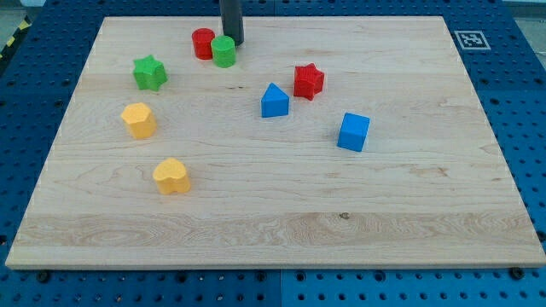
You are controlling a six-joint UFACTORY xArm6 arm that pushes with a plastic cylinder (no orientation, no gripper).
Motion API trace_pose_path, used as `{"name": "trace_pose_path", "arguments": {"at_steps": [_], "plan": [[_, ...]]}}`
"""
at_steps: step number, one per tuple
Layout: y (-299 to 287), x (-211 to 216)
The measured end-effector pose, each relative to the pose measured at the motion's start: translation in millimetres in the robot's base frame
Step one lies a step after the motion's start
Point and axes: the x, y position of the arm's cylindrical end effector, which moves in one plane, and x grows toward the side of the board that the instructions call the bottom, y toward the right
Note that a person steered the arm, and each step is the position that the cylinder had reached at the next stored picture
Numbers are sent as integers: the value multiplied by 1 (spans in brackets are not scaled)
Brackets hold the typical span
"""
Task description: Slide the green circle and the circle to the top left
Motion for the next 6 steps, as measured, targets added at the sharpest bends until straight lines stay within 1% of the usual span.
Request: {"name": "trace_pose_path", "arguments": {"at_steps": [1,2,3,4,5,6], "plan": [[22,6],[40,34],[40,51],[37,51],[10,51],[-11,41]]}}
